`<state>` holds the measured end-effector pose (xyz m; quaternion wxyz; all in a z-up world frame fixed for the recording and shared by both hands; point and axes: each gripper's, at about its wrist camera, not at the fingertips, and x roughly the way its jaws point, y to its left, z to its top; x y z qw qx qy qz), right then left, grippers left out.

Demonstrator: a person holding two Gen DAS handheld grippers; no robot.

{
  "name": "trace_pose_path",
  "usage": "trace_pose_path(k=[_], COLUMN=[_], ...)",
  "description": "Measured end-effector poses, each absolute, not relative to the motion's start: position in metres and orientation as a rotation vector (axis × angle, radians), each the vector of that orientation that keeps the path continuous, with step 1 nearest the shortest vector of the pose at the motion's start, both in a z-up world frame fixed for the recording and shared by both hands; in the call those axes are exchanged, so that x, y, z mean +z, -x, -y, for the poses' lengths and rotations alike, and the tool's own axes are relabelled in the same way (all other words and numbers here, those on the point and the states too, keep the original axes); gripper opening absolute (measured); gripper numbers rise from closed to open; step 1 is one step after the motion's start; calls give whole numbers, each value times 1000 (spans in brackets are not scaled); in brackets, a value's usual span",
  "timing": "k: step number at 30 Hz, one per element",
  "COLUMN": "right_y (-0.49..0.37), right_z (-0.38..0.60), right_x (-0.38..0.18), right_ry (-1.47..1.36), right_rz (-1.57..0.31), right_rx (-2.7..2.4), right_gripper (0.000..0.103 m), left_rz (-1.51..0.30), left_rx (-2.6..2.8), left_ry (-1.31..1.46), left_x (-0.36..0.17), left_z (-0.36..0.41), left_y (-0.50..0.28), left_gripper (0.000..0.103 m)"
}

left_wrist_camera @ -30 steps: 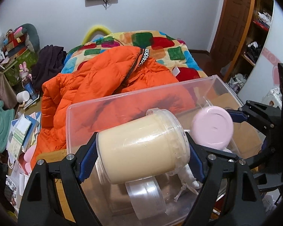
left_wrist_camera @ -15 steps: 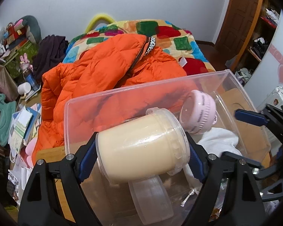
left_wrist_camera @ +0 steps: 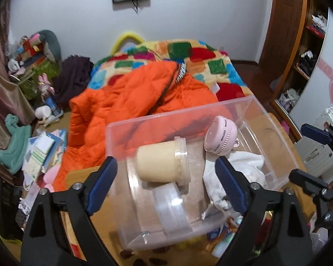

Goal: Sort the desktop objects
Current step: 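Grasp the bagged pink rope with the left tool while the right grasps the green bottle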

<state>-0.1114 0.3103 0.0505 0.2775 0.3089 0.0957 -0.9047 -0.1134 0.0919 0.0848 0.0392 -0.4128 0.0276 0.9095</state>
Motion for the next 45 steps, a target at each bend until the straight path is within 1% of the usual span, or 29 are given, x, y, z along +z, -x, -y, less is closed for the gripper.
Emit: trace_pose_path(k=[5, 11, 18, 21, 26, 30, 31, 35, 38, 40, 43, 45], right_y=[90, 68, 45, 34, 19, 4, -1, -9, -10, -11, -13, -15], right_z=[-330, -351, -371, -377, -383, -381, -380, -379, -378, -374, -368, -361], right_x=[59, 53, 27, 15, -4, -9, -8, -5, -5, -6, -8, -10], right_ry=[-787, -772, -802, -807, -844, -835, -821, -798, -813, -818, -823, -830], right_rz=[-222, -184, -160, -142, -98, -88, -93, -43, -11, -8, -12, -17], right_rx=[-2490, -2532, -2587, -2612, -2632, -2586, -2578, -2540, -2508, -2498, -2486, -2470], right_gripper=[81, 81, 82, 82, 82, 82, 82, 82, 82, 82, 82, 82], left_rz=[-81, -65, -29, 13, 81, 139, 121, -46, -133, -122, -153, -133], left_rx=[2842, 2895, 2952, 2938, 2882, 2869, 2867, 2908, 2897, 2886, 2874, 2848], left_ry=[1221, 1184, 1151, 1165, 1229, 1227, 1226, 1259, 1282, 1264, 1319, 1334], left_x=[94, 88, 67, 52, 29, 20, 18, 4, -6, -8, -11, -13], left_z=[-86, -82, -90, -98, -122, -140, -145, -166, -164, -154, -136, -120], left_y=[76, 31, -23, -41, -53, -61, -63, -68, -76, -84, -91, -96], left_gripper=[92, 92, 93, 96, 96, 96, 96, 96, 97, 97, 98, 98])
